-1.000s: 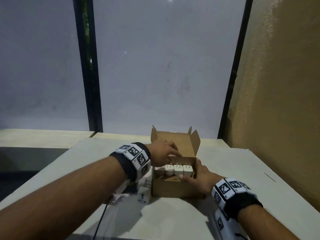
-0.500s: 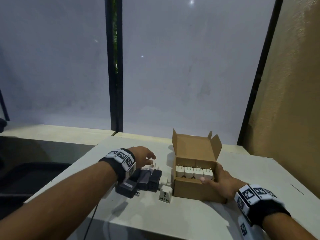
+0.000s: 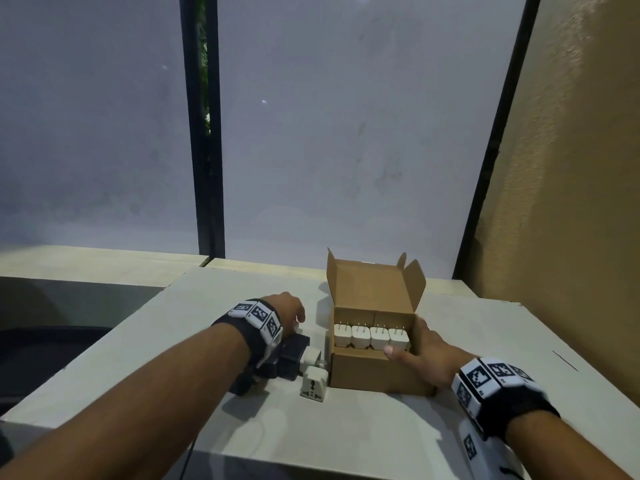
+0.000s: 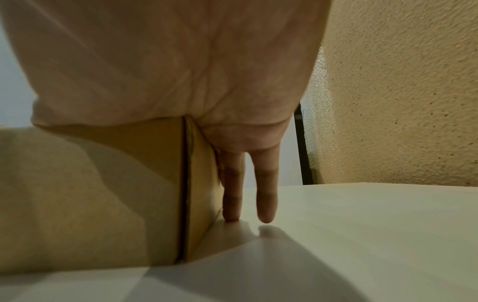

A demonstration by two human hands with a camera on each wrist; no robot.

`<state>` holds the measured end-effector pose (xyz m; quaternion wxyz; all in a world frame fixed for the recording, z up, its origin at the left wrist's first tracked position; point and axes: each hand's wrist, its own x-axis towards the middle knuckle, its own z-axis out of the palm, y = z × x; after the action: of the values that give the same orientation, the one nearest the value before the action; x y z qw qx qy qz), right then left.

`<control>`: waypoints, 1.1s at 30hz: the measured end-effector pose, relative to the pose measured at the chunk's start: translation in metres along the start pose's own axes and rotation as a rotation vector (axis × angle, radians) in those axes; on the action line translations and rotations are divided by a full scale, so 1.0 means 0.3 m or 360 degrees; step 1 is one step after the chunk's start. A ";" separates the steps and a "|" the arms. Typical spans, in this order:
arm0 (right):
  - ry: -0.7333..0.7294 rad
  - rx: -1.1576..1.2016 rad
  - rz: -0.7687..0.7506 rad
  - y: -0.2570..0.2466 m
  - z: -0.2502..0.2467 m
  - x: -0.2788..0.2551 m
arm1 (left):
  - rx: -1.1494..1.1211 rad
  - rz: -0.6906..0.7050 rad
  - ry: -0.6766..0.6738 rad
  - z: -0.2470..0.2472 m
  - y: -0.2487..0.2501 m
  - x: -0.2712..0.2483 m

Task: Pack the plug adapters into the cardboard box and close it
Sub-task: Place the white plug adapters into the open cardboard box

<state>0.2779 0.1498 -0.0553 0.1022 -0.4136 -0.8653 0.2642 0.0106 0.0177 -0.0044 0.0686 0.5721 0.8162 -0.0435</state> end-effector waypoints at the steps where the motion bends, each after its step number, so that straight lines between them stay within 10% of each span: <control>1: 0.0004 -0.0013 0.0003 0.003 0.002 0.003 | -0.0040 -0.0010 0.0032 0.000 0.000 0.002; 33: -0.0002 -0.0027 -0.0007 0.000 0.003 0.012 | -0.0108 -0.0065 -0.0009 0.027 -0.003 0.002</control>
<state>0.2754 0.1523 -0.0561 0.0989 -0.4125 -0.8684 0.2568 0.0099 0.0168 -0.0127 0.0892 0.5526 0.8285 -0.0188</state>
